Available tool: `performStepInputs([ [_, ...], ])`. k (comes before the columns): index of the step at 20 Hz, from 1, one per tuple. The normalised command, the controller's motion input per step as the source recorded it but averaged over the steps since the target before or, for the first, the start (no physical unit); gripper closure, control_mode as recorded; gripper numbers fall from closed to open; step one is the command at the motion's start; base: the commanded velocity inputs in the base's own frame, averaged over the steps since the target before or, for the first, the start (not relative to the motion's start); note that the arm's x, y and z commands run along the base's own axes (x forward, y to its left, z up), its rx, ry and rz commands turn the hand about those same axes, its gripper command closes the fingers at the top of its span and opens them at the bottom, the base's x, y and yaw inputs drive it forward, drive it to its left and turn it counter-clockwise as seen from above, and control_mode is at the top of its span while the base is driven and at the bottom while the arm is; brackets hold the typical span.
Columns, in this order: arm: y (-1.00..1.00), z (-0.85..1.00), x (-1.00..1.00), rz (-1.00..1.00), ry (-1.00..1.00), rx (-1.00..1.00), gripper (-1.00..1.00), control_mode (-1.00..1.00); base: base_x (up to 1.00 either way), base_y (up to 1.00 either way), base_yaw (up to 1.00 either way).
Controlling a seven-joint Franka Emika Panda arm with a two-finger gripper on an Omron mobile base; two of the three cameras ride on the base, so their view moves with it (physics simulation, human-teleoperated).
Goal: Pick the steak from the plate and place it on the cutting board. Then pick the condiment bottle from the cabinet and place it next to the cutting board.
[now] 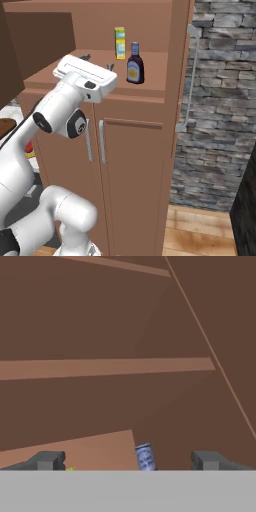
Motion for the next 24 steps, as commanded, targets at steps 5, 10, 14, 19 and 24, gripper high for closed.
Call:
performStepInputs([
  [5, -0.10, 0.05, 0.05, 0.00, 0.00, 0.00, -1.00, -1.00, 0.00, 0.00, 0.00],
  [10, -0.08, 0.03, 0.07, 0.00, 0.06, 0.00, -1.00, -1.00, 0.00, 0.00, 0.00],
  [14, -0.04, 0.00, 0.12, 0.00, 0.14, 0.00, -1.00, -1.00, 0.00, 0.00, 0.00],
  [19, -0.03, 0.01, 0.19, 0.00, 0.15, 0.00, -1.00, -1.00, 0.00, 0.00, 0.00],
  [24, -0.05, 0.08, 0.20, 0.00, 0.08, 0.00, -1.00, -1.00, 0.00, 0.00, 0.00],
])
